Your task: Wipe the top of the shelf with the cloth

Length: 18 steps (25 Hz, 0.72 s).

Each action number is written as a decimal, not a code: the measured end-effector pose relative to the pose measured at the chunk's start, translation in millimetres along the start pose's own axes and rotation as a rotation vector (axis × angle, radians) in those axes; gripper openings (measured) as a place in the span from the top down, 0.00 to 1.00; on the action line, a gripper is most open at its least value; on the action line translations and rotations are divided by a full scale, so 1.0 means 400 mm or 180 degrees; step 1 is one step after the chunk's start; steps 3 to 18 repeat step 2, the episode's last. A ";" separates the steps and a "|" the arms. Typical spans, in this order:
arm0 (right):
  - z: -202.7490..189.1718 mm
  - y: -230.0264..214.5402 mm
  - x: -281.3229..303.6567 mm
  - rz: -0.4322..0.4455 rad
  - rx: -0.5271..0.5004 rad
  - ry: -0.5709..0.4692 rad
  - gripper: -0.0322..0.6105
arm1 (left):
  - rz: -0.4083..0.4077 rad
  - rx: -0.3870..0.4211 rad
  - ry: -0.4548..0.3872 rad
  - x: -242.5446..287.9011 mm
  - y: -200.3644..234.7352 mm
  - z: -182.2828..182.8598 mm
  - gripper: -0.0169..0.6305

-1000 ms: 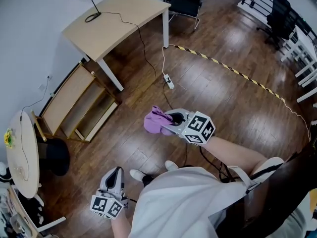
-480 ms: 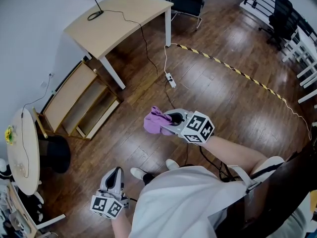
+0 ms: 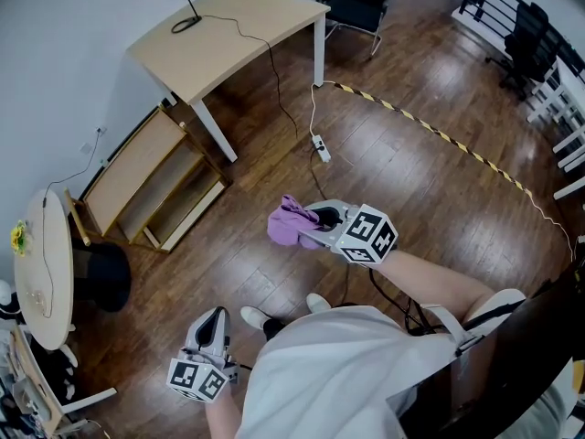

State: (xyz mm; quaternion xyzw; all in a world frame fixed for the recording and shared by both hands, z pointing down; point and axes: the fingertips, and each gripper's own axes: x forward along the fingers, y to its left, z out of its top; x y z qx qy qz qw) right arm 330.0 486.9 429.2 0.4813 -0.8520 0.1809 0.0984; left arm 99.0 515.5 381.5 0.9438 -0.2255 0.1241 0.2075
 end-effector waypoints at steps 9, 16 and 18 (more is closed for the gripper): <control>-0.010 0.004 -0.024 0.0023 -0.0014 0.0002 0.80 | 0.0016 0.0005 -0.0003 -0.003 -0.029 -0.011 0.95; -0.010 0.004 -0.024 0.0023 -0.0014 0.0002 0.80 | 0.0016 0.0005 -0.0003 -0.003 -0.029 -0.011 0.95; -0.010 0.004 -0.024 0.0023 -0.0014 0.0002 0.80 | 0.0016 0.0005 -0.0003 -0.003 -0.029 -0.011 0.95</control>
